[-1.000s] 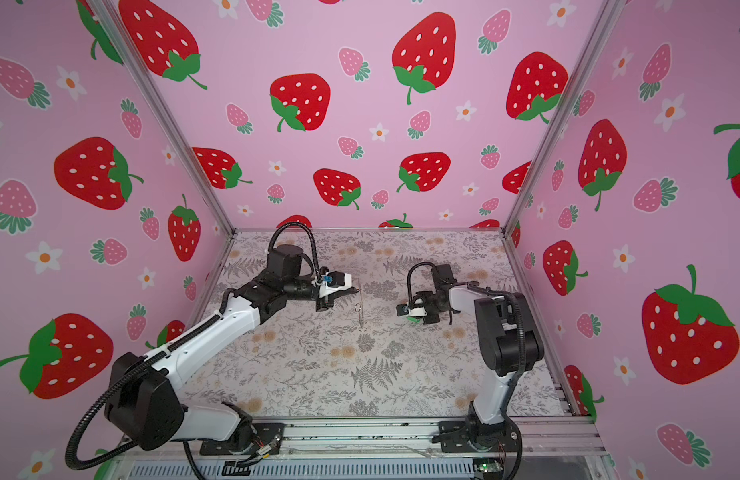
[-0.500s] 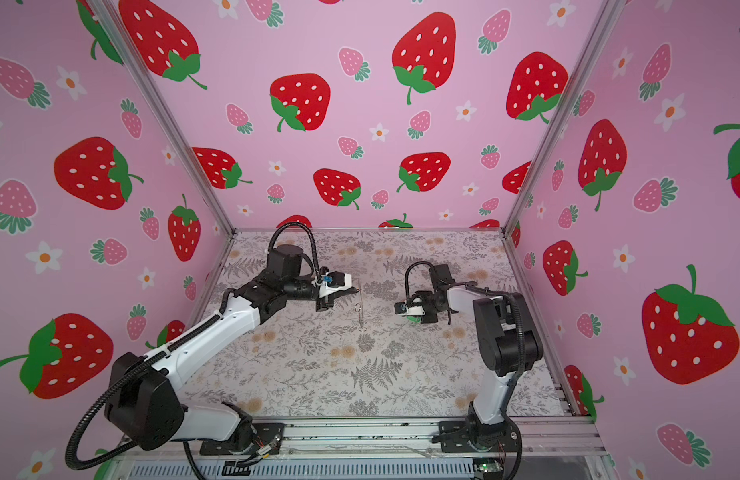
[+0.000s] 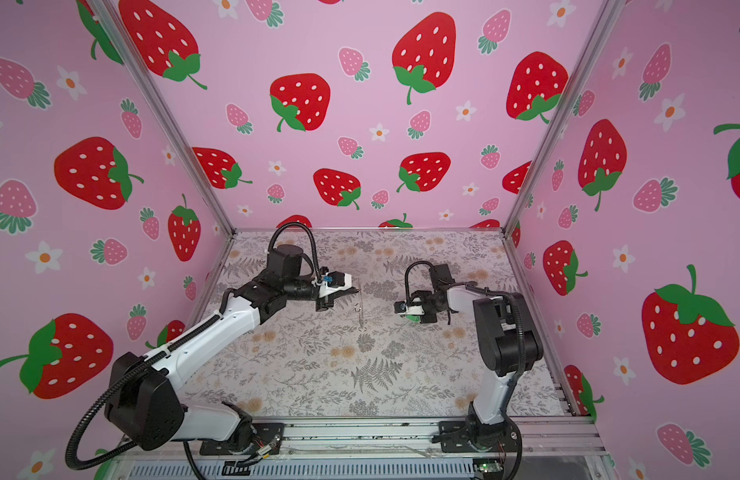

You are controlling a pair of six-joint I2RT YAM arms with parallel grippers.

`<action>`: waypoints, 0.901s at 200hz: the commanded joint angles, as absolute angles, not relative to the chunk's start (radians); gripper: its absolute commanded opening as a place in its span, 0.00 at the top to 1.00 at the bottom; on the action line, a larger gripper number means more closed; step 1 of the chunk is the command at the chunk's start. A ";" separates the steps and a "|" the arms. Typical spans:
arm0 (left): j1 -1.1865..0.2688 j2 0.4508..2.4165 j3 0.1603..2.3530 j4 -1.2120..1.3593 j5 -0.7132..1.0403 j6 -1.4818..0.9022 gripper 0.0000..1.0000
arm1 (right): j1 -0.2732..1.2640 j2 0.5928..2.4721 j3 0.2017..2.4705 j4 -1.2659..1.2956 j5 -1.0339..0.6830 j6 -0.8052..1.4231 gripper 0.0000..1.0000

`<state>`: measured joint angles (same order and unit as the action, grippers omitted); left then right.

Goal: Put the keys on the keyring
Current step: 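Lower the right gripper and grasp the key's small ring by the green tag, then lift the green-tagged key with the right gripper toward the left gripper's ring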

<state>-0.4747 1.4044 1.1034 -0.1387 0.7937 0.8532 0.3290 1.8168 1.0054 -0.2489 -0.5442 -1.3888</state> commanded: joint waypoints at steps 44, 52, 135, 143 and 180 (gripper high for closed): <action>-0.472 1.390 1.099 -0.149 0.819 0.876 1.00 | 0.336 1.824 1.009 -0.282 -0.615 -1.388 1.00; -0.472 1.389 1.099 -0.149 0.819 0.873 1.00 | 0.336 1.825 1.009 -0.281 -0.617 -1.382 1.00; -0.474 1.374 1.089 -0.149 0.834 0.861 1.00 | 0.314 1.598 0.920 -0.149 -0.740 -1.279 1.00; -0.475 1.374 1.089 -0.149 0.837 0.858 1.00 | 0.314 1.555 0.907 -0.131 -0.735 -1.278 1.00; -0.501 1.384 1.092 -0.161 0.825 0.868 1.00 | 0.326 1.397 0.889 -0.079 -0.712 -1.283 1.00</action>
<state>-0.4812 1.4010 1.0870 -0.1398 0.7959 0.8486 0.3187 1.4631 0.8970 -0.1188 -0.6785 -1.2987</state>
